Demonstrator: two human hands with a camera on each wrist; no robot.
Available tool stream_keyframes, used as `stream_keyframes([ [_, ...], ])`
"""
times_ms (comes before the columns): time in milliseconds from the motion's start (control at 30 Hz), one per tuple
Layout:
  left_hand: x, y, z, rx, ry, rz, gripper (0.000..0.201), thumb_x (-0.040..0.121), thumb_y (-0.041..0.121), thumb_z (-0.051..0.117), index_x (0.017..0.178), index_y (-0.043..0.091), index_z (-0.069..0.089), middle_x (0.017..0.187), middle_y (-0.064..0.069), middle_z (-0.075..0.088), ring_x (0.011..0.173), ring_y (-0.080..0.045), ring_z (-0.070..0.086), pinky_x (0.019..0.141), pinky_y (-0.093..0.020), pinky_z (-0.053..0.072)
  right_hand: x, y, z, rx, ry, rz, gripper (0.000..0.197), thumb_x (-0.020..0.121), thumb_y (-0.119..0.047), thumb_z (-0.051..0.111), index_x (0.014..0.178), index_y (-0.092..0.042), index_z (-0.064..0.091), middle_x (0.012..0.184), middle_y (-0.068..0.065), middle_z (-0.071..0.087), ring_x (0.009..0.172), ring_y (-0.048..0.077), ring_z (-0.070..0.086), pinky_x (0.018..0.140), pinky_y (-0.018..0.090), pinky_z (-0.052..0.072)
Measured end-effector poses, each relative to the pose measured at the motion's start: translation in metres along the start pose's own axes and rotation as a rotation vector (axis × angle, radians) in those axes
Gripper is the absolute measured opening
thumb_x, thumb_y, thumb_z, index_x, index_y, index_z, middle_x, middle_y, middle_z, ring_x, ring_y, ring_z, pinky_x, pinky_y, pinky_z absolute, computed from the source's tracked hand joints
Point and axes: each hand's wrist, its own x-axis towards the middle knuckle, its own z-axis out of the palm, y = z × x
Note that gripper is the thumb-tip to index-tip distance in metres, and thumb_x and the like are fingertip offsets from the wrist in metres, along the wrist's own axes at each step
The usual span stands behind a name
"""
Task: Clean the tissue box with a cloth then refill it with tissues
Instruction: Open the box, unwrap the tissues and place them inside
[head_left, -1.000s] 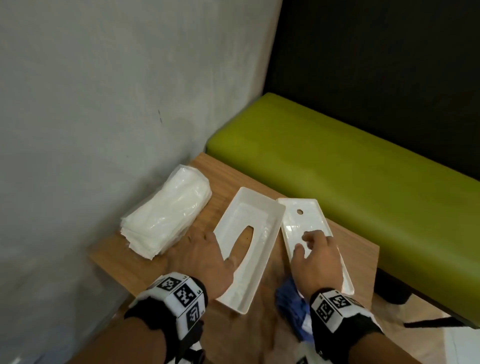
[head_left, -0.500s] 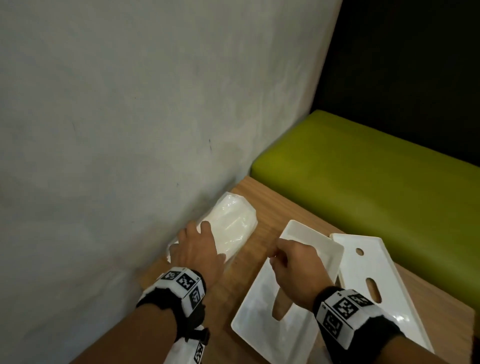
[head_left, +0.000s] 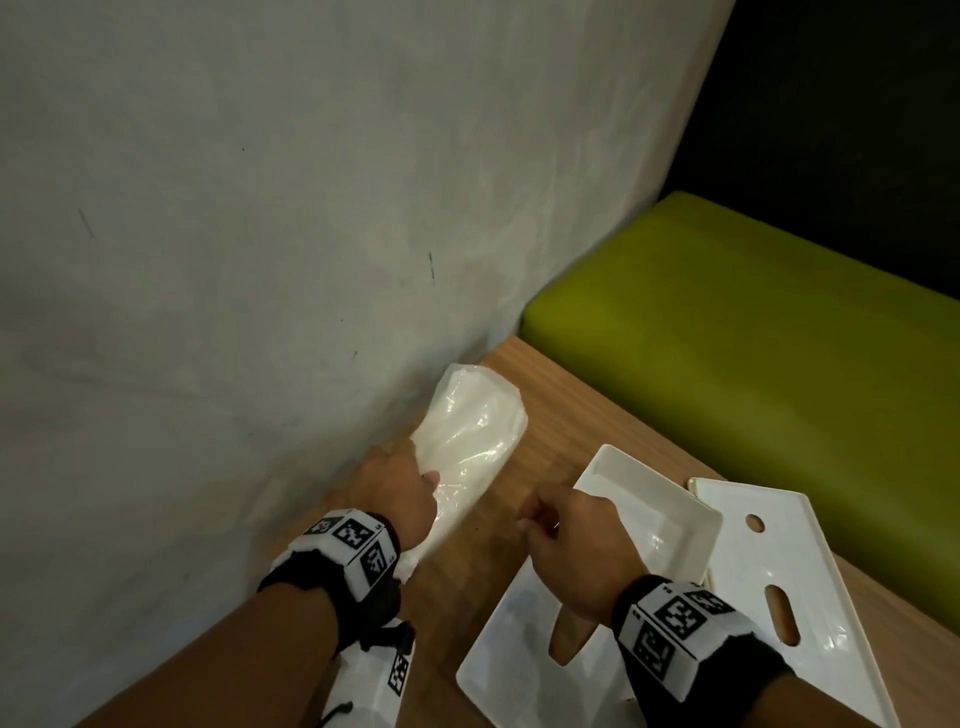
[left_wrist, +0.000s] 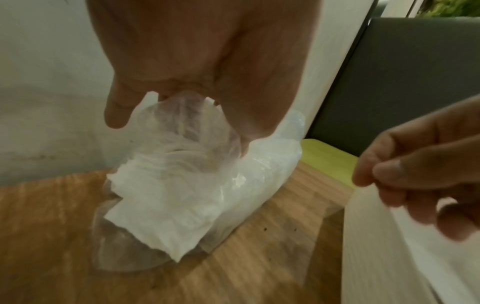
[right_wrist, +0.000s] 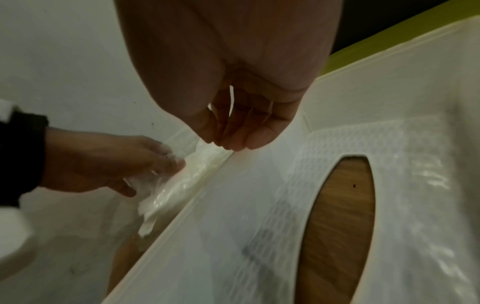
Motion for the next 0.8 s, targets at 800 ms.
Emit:
stream_keyframes([
  [800, -0.085, 0.067, -0.05, -0.969, -0.332, -0.224, 0.024, 0.09, 0.01, 0.044, 0.103, 0.01, 0.064, 0.097, -0.01, 0.071, 0.085, -0.023, 0.067, 0.072, -0.038, 0.053, -0.071, -0.018, -0.035, -0.136, 0.44, 0.06, 0.063, 0.077, -0.064, 0.06, 0.13, -0.031, 0.05, 0.129, -0.007, 0.046, 0.118, 0.016, 0.049, 0.094, 0.039, 0.051],
])
